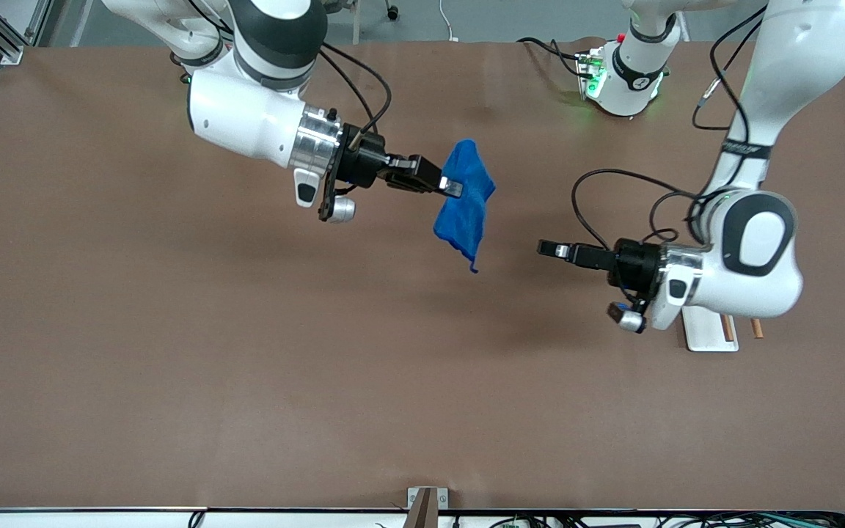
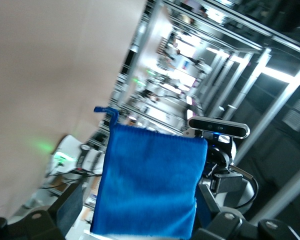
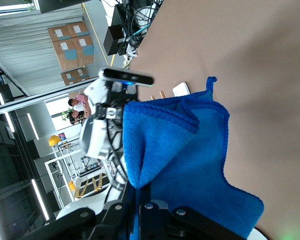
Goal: Right arm passes towel to left arm to hang
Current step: 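Hold the towel out while the left gripper grasps its hanging corner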
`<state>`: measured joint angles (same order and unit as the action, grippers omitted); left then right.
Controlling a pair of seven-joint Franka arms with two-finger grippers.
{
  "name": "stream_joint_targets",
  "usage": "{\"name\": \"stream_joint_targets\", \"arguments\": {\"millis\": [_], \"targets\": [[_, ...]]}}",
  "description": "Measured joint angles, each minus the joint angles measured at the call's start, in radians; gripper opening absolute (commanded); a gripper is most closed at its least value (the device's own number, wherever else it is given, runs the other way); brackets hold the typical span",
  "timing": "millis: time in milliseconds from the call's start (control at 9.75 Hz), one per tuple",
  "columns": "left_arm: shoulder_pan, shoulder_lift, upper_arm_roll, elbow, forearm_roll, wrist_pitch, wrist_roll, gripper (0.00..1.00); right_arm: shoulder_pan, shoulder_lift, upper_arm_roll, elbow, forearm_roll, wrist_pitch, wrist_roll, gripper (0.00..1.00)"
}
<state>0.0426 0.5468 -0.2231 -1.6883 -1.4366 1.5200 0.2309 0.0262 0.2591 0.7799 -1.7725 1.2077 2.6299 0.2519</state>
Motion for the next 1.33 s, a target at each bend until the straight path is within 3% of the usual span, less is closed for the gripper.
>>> {"name": "stream_joint_targets", "arguments": {"millis": [308, 821, 1333], "targets": [[-0.002, 0.066, -0.029, -0.078, -0.122, -0.106, 0.149, 0.99, 0.005, 0.004, 0.0, 0.001, 0.004, 0.016, 0.0, 0.0], [-0.001, 0.144, -0.049, -0.127, -0.178, -0.221, 0.346, 0.94, 0.007, 0.005, 0.0, 0.001, 0.005, 0.016, 0.0, 0.0], [-0.026, 0.164, -0.071, -0.127, -0.241, -0.221, 0.415, 0.71, 0.009, 0.006, 0.0, 0.001, 0.005, 0.026, 0.0, 0.0]]}}
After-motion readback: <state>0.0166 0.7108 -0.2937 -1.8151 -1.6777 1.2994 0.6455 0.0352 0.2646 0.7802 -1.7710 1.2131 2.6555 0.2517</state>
